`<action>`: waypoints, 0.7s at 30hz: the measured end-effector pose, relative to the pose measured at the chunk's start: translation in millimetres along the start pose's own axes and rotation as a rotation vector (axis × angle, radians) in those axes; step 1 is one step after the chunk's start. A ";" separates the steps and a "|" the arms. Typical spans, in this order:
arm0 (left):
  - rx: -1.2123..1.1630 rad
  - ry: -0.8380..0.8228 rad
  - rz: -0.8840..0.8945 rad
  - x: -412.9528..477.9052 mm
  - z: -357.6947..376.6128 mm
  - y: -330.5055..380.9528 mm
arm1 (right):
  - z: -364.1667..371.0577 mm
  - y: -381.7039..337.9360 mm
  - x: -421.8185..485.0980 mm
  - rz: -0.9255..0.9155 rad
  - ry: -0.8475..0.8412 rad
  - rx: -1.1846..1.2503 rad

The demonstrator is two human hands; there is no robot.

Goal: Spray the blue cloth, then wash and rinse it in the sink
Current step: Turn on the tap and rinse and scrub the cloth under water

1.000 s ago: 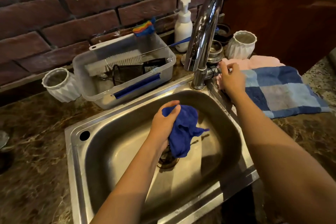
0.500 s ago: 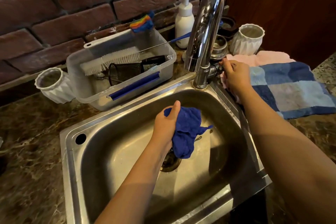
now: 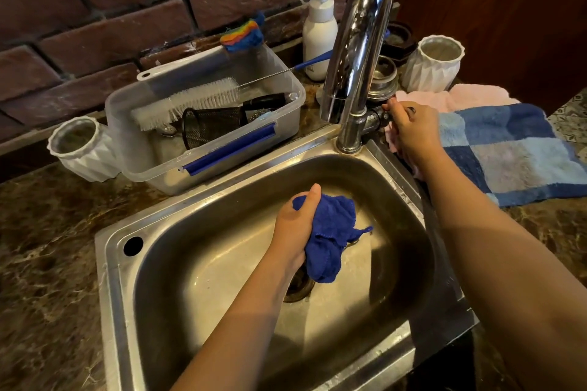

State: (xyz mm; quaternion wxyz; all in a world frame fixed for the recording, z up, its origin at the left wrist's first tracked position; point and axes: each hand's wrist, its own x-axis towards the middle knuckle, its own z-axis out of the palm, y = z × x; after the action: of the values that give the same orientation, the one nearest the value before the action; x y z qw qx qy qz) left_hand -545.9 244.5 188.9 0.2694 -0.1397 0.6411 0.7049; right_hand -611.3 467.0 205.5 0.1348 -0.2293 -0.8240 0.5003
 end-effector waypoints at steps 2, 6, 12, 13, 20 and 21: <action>0.008 0.002 -0.015 2.9 1.0 -2.2 | 1.0 -3.4 -1.3 -0.001 0.004 0.004; 0.006 0.001 -0.031 7.3 2.1 -6.4 | 1.3 1.3 2.7 -0.032 -0.008 0.007; -0.033 -0.011 -0.067 11.5 2.9 -7.5 | 1.9 9.3 8.0 -0.057 -0.022 0.021; -0.043 -0.008 -0.083 11.5 2.9 -7.7 | 2.2 9.1 8.4 -0.067 -0.019 0.005; -0.046 0.004 -0.128 10.5 -2.8 -18.3 | 1.5 8.5 8.0 -0.065 -0.026 0.021; -0.048 0.008 -0.137 9.7 -4.2 -20.5 | 1.2 7.7 7.4 -0.061 -0.020 0.031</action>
State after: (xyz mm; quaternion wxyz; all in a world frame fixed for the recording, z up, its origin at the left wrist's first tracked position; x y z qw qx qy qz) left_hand -543.0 243.0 166.1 0.3109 -0.1926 0.6141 0.6994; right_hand -616.2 472.9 198.1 0.1453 -0.1968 -0.8241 0.5109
